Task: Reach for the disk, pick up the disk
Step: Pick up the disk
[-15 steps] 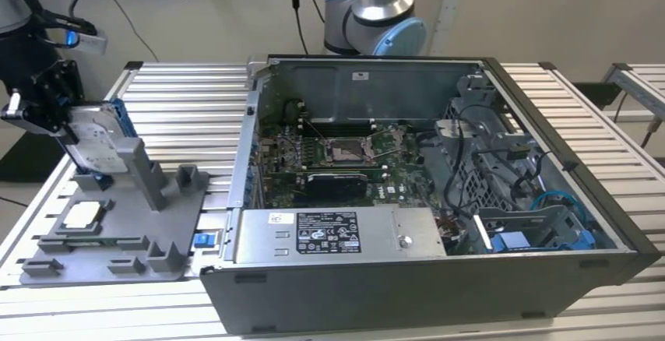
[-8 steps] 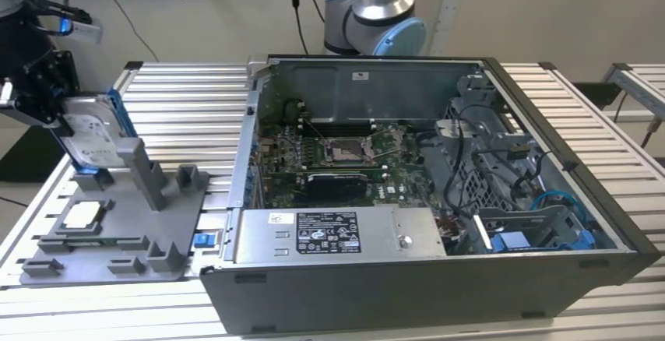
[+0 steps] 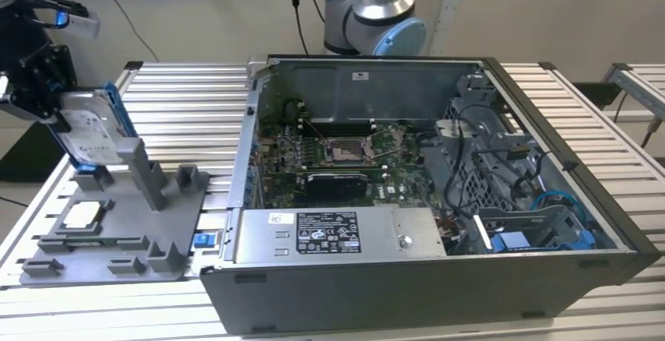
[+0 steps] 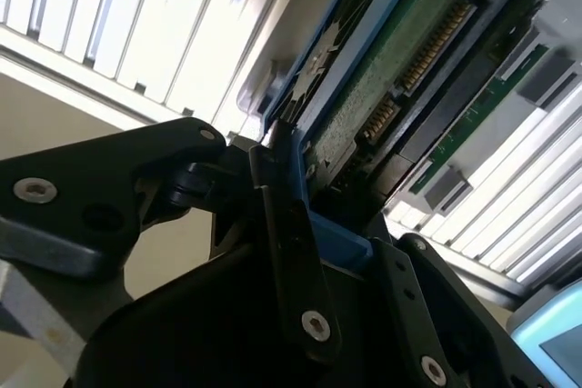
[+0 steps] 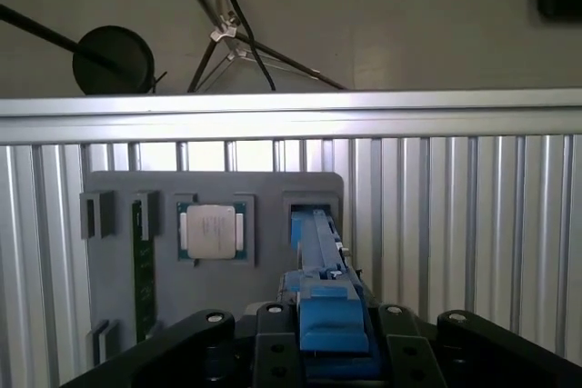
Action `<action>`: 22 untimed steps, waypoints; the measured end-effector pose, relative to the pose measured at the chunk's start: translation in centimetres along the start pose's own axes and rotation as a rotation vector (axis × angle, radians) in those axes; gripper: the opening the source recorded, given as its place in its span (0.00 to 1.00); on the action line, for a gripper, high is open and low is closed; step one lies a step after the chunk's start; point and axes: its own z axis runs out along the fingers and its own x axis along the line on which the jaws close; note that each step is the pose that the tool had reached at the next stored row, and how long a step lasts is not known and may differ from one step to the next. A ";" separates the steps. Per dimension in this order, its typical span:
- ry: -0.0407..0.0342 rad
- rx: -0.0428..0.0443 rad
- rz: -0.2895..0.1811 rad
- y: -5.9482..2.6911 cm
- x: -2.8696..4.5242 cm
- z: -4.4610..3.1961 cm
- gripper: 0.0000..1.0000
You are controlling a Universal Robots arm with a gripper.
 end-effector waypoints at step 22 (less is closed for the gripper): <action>-0.0001 0.0013 0.000 0.00 -0.04 -1.67 0.00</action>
